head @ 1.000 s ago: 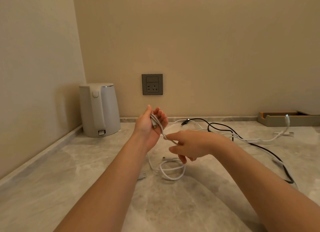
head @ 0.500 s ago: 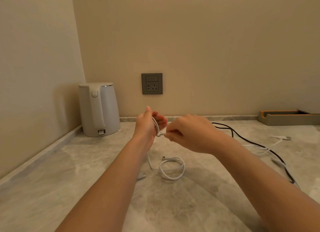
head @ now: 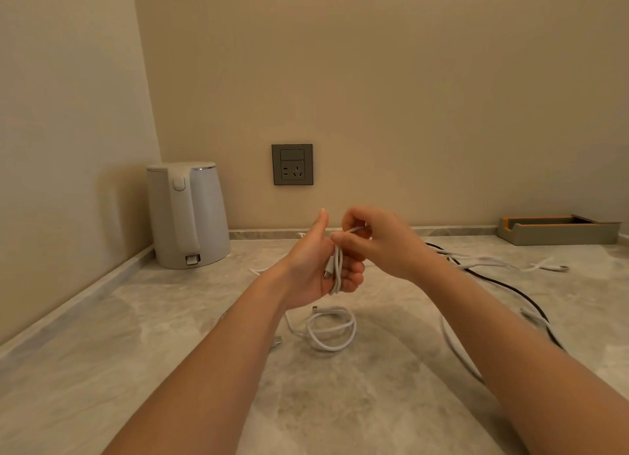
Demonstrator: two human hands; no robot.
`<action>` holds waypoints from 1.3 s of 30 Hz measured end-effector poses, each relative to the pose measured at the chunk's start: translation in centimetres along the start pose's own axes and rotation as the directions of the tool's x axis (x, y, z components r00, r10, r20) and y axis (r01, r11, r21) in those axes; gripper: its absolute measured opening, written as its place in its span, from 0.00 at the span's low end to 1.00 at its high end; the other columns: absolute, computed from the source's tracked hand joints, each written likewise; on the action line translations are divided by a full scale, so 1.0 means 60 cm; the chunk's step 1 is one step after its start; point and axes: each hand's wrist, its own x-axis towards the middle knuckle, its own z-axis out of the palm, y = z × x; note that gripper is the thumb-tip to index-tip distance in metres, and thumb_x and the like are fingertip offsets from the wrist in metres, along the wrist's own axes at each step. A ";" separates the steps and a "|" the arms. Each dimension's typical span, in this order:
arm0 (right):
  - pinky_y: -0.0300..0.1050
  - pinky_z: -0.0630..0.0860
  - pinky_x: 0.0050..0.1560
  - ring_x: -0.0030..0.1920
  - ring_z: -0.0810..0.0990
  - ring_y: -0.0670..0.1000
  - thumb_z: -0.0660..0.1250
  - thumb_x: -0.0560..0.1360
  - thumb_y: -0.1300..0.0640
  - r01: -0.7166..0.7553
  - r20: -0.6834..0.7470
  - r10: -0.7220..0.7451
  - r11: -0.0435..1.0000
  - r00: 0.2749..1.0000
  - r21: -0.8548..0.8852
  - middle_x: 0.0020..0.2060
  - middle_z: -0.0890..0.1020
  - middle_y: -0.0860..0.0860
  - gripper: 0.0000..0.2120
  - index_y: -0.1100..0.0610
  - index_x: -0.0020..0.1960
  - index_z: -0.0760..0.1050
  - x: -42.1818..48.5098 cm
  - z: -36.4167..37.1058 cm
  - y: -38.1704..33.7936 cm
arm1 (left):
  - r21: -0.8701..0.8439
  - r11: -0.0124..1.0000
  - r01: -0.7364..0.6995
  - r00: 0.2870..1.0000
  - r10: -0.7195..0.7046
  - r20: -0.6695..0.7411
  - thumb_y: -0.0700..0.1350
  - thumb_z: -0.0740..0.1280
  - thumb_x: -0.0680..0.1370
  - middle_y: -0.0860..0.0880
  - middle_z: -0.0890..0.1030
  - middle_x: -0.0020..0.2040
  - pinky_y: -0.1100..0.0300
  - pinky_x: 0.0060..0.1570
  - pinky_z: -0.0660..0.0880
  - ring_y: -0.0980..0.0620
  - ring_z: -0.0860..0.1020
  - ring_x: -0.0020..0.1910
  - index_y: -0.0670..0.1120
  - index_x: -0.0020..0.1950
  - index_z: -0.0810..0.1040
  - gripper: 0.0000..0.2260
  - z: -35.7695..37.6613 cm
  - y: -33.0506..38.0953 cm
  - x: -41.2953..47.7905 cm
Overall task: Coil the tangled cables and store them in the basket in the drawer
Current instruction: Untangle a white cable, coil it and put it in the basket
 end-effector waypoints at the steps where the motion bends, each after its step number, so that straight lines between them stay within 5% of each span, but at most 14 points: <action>1: 0.49 0.72 0.36 0.31 0.71 0.46 0.68 0.74 0.52 -0.012 0.005 0.012 0.999 1.000 0.048 0.31 0.74 0.48 0.10 0.56 0.39 0.71 0.000 0.000 0.002 | 0.004 1.000 0.006 1.000 -0.007 0.023 0.66 0.38 0.79 0.46 0.72 0.30 0.62 0.28 0.69 0.52 0.72 0.27 0.42 0.43 0.77 0.37 -0.001 0.000 0.000; 7: 0.34 0.68 0.35 0.32 0.69 0.42 0.67 0.76 0.56 -0.072 0.024 0.068 0.951 0.997 0.300 0.33 0.73 0.49 0.09 0.60 0.42 0.73 0.000 0.001 0.017 | 0.030 0.998 0.052 0.994 -0.055 0.098 0.66 0.41 0.79 0.47 0.73 0.27 0.65 0.25 0.70 0.54 0.72 0.24 0.40 0.38 0.71 0.34 -0.001 -0.002 0.001; 11: 0.43 0.66 0.37 0.35 0.67 0.49 0.60 0.80 0.52 -0.157 0.007 0.163 0.939 0.987 0.305 0.32 0.70 0.53 0.16 0.61 0.38 0.74 0.001 0.009 0.046 | -0.078 0.997 -0.007 0.991 0.018 0.133 0.57 0.47 0.82 0.49 0.72 0.26 0.66 0.25 0.70 0.56 0.72 0.23 0.42 0.37 0.72 0.26 0.004 -0.001 -0.001; 15: 0.48 0.68 0.45 0.34 0.71 0.49 0.50 0.81 0.42 -0.317 0.135 0.300 0.940 0.944 0.125 0.28 0.74 0.50 0.28 0.58 0.32 0.73 -0.002 0.025 0.051 | -0.197 0.978 -0.072 0.995 0.083 0.049 0.52 0.49 0.83 0.49 0.72 0.25 0.66 0.23 0.70 0.56 0.72 0.22 0.42 0.36 0.72 0.23 0.007 -0.001 0.001; 19: 0.50 0.65 0.58 0.46 0.75 0.51 0.41 0.82 0.42 -0.318 0.217 0.403 0.885 0.889 -0.341 0.36 0.78 0.47 0.30 0.52 0.32 0.71 -0.001 0.037 0.033 | -0.354 0.925 -0.140 0.990 0.127 -0.059 0.52 0.50 0.83 0.50 0.71 0.25 0.66 0.22 0.71 0.56 0.72 0.22 0.42 0.33 0.74 0.25 0.000 0.002 0.004; 23: 0.49 0.69 0.59 0.47 0.77 0.53 0.42 0.81 0.41 -0.350 0.347 0.411 0.909 0.843 -0.226 0.41 0.80 0.53 0.27 0.54 0.41 0.74 -0.003 0.042 0.026 | -0.453 0.865 -0.215 0.974 0.156 -0.164 0.53 0.49 0.84 0.50 0.72 0.25 0.66 0.22 0.72 0.56 0.72 0.22 0.43 0.38 0.71 0.22 -0.003 0.004 0.009; 27: 0.47 0.68 0.52 0.51 0.74 0.56 0.52 0.82 0.50 -0.188 0.497 0.326 0.932 0.804 -0.309 0.53 0.78 0.56 0.12 0.56 0.58 0.69 -0.012 0.052 -0.004 | -0.532 0.781 -0.328 0.934 0.181 -0.310 0.53 0.50 0.84 0.50 0.74 0.27 0.66 0.24 0.73 0.56 0.74 0.23 0.43 0.40 0.71 0.21 -0.017 0.009 0.015; 32: 0.46 0.66 0.41 0.46 0.73 0.55 0.54 0.80 0.53 0.031 0.430 0.229 0.854 0.874 -0.519 0.45 0.75 0.51 0.06 0.51 0.46 0.68 -0.018 0.041 -0.034 | -0.584 0.693 -0.423 0.873 0.140 -0.467 0.53 0.52 0.84 0.48 0.76 0.28 0.65 0.26 0.76 0.55 0.76 0.24 0.42 0.40 0.72 0.20 -0.043 0.013 0.016; 35: 0.45 0.65 0.39 0.47 0.76 0.56 0.57 0.78 0.53 0.063 0.378 0.176 0.838 0.909 -0.542 0.43 0.75 0.50 0.08 0.52 0.43 0.73 -0.020 0.028 -0.042 | -0.546 0.719 -0.430 0.856 0.132 -0.500 0.52 0.52 0.84 0.48 0.76 0.28 0.65 0.26 0.76 0.55 0.77 0.23 0.41 0.39 0.72 0.21 -0.037 0.012 0.019; 39: 0.42 0.62 0.36 0.38 0.72 0.55 0.61 0.73 0.52 0.081 0.381 0.145 0.851 0.913 -0.519 0.34 0.75 0.51 0.14 0.54 0.30 0.66 -0.015 0.016 -0.037 | -0.466 0.742 -0.482 0.798 0.152 -0.584 0.52 0.51 0.84 0.48 0.76 0.26 0.64 0.25 0.76 0.55 0.76 0.22 0.42 0.38 0.71 0.21 -0.041 0.012 0.023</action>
